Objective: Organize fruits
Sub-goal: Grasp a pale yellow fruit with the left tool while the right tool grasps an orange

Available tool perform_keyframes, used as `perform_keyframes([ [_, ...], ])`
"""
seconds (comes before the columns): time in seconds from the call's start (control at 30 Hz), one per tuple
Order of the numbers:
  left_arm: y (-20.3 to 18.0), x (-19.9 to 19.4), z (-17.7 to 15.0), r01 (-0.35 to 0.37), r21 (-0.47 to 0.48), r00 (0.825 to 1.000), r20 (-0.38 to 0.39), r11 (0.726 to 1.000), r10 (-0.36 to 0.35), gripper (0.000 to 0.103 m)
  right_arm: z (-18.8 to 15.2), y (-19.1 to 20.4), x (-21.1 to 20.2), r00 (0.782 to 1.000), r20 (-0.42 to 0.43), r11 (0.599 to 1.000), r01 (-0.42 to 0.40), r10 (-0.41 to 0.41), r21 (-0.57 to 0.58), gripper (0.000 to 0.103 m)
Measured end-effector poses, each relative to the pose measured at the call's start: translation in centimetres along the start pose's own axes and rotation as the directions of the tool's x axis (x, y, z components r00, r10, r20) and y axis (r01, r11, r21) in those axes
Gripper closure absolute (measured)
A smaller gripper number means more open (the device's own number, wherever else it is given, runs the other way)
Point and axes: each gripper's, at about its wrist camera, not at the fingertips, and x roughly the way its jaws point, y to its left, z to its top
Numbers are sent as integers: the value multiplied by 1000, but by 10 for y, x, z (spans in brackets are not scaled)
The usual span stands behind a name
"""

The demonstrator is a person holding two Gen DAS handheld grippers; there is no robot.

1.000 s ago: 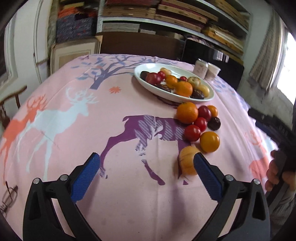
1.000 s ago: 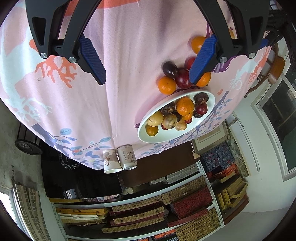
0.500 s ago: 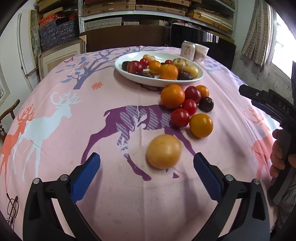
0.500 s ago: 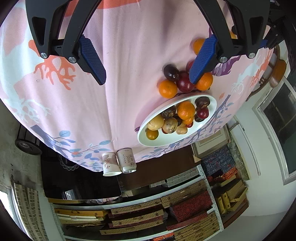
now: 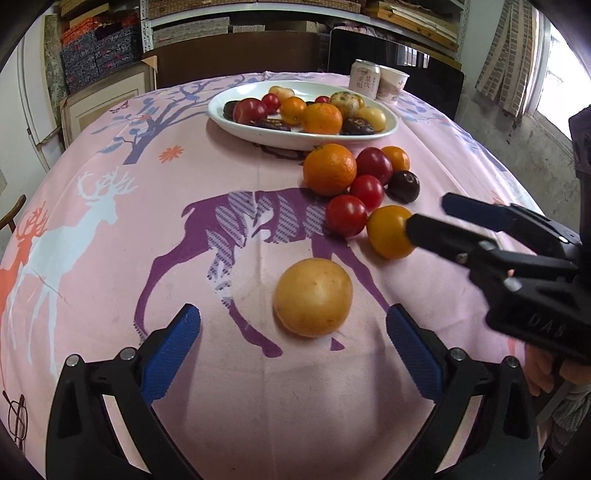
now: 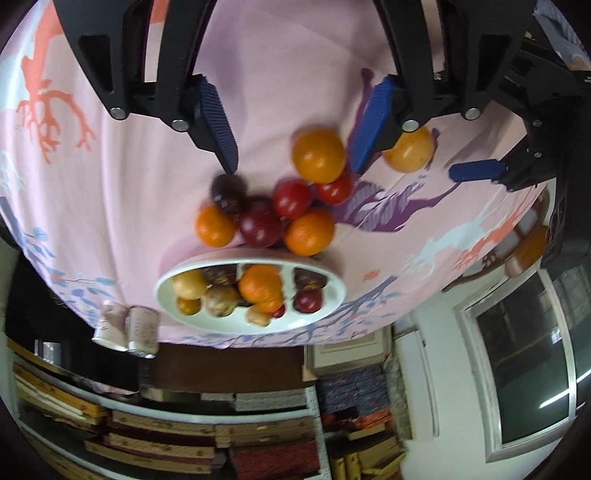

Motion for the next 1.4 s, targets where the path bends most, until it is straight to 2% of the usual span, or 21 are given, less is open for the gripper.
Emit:
perform_keyframes([
  [0.2, -6, 4, 2, 61, 7, 998, -7, 998, -61, 4, -1, 3, 14, 996, -69, 998, -48, 50, 30, 57],
  [0.57, -10, 11, 11, 59, 2, 998, 10, 998, -59, 5, 1, 0, 24, 994, -96, 997, -38, 44, 69, 58],
  [0.63, -7, 11, 11, 74, -9, 997, 12, 997, -74, 18, 1, 0, 25, 994, -99, 997, -40, 47, 69, 61],
  [0.67, -6, 12, 11, 83, -17, 996, 8, 996, -83, 30, 2, -1, 24, 994, -96, 997, -42, 49, 71, 62],
  [0.93, 1, 9, 10, 94, -45, 995, 22, 995, -93, 36, 2, -4, 24, 993, -94, 995, -58, 66, 83, 65],
  [1.07, 2, 8, 9, 93, -49, 995, 27, 994, -91, 48, 2, -4, 24, 993, -94, 995, -61, 69, 84, 66],
  [1.1, 3, 8, 8, 97, -50, 995, 28, 994, -96, 57, 1, -4, 24, 993, -94, 994, -62, 70, 85, 66],
  [1.13, 3, 8, 8, 106, -52, 994, 28, 993, -104, 61, 1, -4, 24, 993, -95, 994, -63, 71, 85, 66],
  [1.4, 5, 8, 8, 114, -54, 993, 26, 992, -113, 60, 0, -2, 29, 989, -114, 992, -84, 94, 89, 66],
])
